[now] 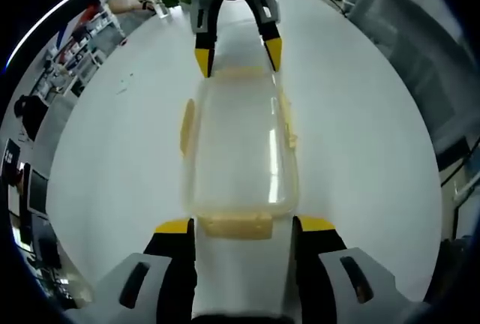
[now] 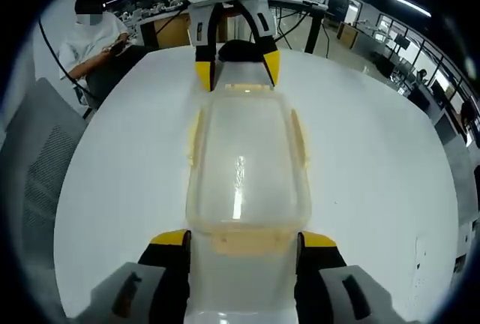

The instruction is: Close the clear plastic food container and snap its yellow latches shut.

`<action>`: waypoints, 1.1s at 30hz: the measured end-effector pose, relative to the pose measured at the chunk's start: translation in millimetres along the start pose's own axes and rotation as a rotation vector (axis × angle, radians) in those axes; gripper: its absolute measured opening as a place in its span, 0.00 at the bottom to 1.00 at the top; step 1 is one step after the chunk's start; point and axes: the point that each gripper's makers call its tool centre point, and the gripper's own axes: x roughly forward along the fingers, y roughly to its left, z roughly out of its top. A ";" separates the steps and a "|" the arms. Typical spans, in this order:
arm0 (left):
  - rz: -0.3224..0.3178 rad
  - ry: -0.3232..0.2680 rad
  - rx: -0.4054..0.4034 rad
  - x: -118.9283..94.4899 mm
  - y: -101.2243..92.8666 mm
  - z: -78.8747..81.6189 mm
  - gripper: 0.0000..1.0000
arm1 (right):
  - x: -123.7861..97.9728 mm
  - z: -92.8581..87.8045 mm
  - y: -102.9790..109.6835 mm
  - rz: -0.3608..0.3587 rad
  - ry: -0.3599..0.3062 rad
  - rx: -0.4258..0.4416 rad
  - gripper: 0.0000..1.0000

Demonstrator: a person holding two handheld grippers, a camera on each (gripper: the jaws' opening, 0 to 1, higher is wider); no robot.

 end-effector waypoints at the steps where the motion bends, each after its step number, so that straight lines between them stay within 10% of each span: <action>1: 0.000 0.000 0.002 0.3 1.0 0.1 0.50 | 0.2 0.2 -1.1 -0.003 0.001 0.008 0.55; 33: -0.023 0.034 0.044 1.2 2.6 -1.6 0.38 | -0.4 -2.0 -1.9 0.021 0.041 -0.005 0.37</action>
